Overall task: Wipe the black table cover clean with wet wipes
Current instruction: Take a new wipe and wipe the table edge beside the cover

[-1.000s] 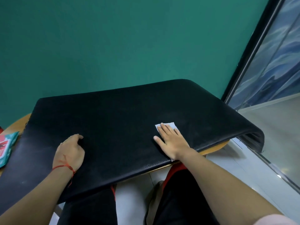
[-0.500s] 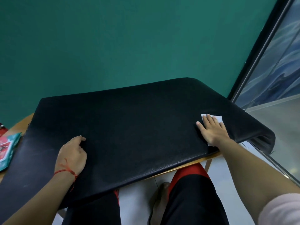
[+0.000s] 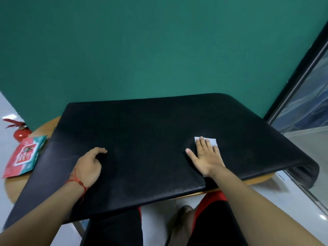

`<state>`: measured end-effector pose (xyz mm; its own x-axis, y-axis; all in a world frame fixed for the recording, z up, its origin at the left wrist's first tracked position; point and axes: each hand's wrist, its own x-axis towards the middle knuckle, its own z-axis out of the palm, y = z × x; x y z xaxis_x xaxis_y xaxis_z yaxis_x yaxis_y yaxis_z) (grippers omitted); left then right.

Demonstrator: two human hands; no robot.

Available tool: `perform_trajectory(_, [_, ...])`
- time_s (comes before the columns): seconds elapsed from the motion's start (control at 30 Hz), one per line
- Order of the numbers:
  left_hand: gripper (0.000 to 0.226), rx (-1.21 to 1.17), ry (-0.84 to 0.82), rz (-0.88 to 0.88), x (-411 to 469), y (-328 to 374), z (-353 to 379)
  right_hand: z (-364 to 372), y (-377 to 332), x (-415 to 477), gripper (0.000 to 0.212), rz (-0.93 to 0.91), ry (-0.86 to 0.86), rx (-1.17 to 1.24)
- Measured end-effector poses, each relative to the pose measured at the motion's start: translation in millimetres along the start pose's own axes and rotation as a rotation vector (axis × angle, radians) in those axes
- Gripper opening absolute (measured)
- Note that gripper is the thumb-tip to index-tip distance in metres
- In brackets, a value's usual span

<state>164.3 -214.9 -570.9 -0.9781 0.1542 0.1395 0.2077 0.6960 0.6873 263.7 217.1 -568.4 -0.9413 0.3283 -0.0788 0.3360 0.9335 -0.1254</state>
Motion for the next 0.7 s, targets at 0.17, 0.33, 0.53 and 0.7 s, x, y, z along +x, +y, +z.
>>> perform_trajectory(0.17, [0.059, 0.055, 0.059, 0.023, -11, -16, -22, 10, -77, -6, 0.102, -0.124, -0.022, 0.013])
perform_trajectory(0.33, [0.058, 0.169, 0.097, 0.019, -13, -51, -57, 19, -156, -14, 0.101, -0.27, -0.054, 0.023])
perform_trajectory(0.53, [0.051, 0.187, 0.132, -0.039, -38, -78, -93, 33, -244, -35, 0.102, -0.433, -0.097, 0.046])
perform_trajectory(0.7, [0.06, 0.162, 0.108, -0.062, -57, -95, -112, 44, -309, -67, 0.101, -0.576, -0.114, 0.074])
